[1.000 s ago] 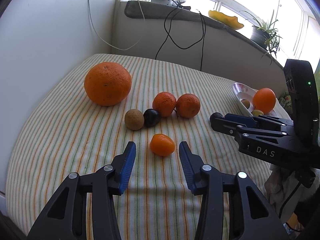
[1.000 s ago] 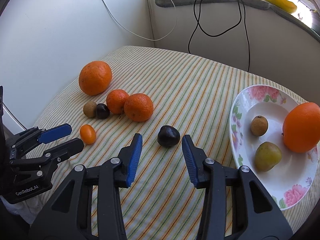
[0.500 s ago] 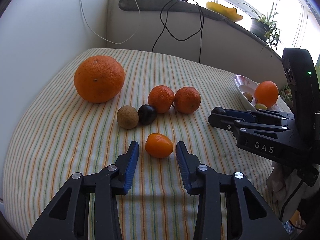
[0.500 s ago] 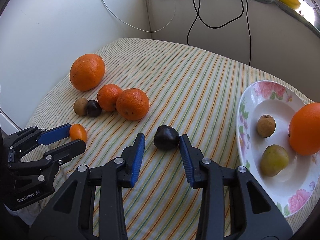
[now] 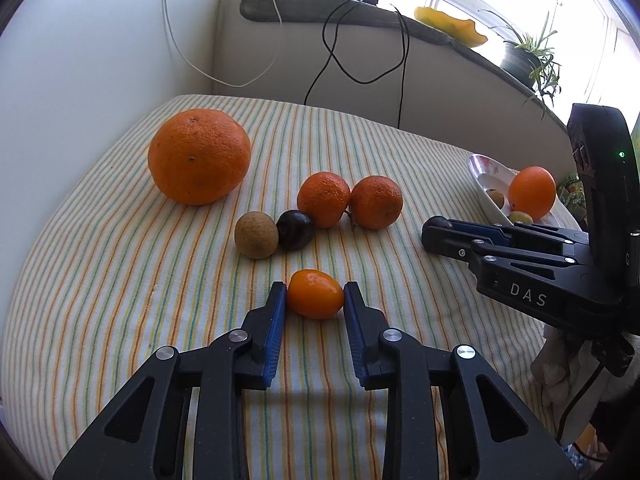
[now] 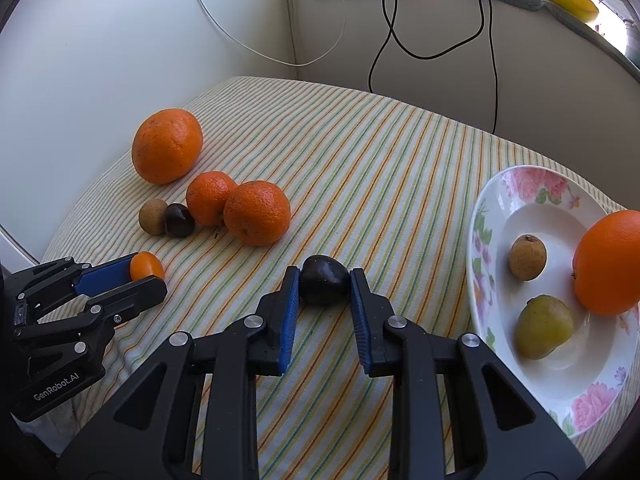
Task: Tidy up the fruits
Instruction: 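Lift the tangerine and plum and carry both tools over the plate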
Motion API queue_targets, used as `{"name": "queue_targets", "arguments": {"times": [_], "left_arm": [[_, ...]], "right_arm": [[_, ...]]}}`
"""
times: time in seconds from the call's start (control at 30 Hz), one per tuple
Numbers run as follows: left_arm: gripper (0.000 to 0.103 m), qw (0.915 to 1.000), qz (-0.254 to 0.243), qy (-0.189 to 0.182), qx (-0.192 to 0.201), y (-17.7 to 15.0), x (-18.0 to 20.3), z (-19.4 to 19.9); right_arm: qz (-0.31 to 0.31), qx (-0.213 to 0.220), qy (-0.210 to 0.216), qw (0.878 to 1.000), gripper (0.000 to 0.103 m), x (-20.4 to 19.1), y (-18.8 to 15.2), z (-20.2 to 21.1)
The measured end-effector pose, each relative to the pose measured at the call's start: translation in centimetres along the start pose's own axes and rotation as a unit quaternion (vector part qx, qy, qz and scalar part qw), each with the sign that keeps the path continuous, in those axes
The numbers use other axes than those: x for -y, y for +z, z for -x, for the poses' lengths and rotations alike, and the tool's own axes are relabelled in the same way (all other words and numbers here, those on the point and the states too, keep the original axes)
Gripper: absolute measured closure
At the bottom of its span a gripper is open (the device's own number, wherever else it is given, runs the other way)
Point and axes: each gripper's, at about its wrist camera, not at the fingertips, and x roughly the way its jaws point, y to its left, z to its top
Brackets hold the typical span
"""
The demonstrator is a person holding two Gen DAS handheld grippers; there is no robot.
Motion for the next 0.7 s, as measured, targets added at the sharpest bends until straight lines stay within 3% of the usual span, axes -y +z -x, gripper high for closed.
{"name": "queue_targets", "arguments": {"times": [0.7], "left_arm": [[0.076,0.9995,-0.005,-0.02,0.025,1.0,2.3,1.8]], "right_arm": [[-0.008,0.04,0.016,0.999,0.078,1.2,-1.2,4.3]]}}
